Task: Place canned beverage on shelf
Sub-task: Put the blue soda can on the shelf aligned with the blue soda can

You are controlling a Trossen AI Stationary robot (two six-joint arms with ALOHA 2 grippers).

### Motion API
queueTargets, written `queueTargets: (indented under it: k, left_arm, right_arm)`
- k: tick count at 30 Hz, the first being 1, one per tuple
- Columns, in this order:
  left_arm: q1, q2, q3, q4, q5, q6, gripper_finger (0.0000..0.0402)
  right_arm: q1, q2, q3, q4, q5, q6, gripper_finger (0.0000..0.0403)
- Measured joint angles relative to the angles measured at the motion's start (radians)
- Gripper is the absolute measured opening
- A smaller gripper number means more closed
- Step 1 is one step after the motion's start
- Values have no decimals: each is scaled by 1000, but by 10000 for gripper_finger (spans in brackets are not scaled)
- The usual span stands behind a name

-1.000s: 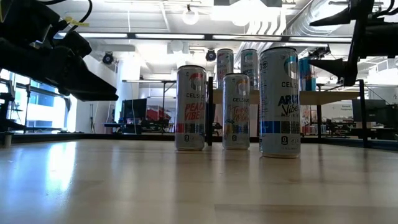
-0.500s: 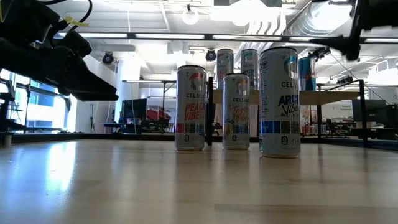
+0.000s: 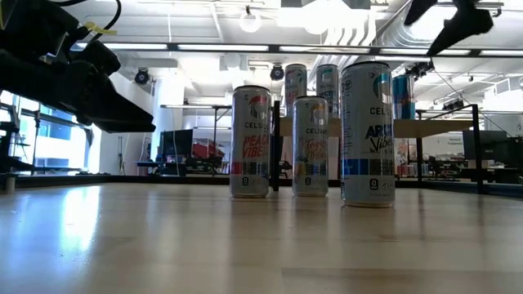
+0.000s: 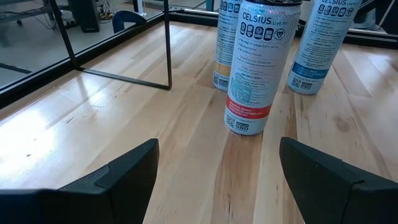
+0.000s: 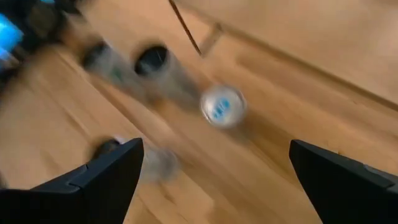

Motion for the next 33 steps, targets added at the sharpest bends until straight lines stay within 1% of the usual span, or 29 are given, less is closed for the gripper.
queueTargets:
  k: [3, 5, 7, 11, 13, 16, 19, 25, 30, 33]
  left_arm:
    - [0, 0, 0, 0, 0, 0, 305]
    - [0, 0, 0, 0, 0, 0, 305]
    - [0, 0, 0, 0, 0, 0, 305]
    - [0, 0, 0, 0, 0, 0, 305]
    - [0, 0, 0, 0, 0, 0, 305]
    - [0, 0, 0, 0, 0, 0, 305]
    - [0, 0, 0, 0, 0, 0, 305]
    - [0, 0, 0, 0, 0, 0, 305]
    - [0, 0, 0, 0, 0, 0, 305]
    - [0, 0, 0, 0, 0, 0, 305]
  right_arm:
    - [-81, 140, 98, -117, -101, -85, 389]
    - [-142, 210, 140, -167, -157, -174, 389]
    - [-203, 257, 160, -144, -223, -269, 389]
    - [-329, 312, 151, -36, -414, -422, 389]
    - [-386, 347, 149, -26, -461, -480, 389]
    - [-453, 396, 148, -24, -475, -552, 389]
    - [-495, 455, 148, -10, -484, -597, 389]
    - [-524, 553, 151, 21, -549, -639, 389]
    - [-542, 584, 171, 45, -551, -677, 389]
    - [-547, 599, 171, 33, -532, -673, 389]
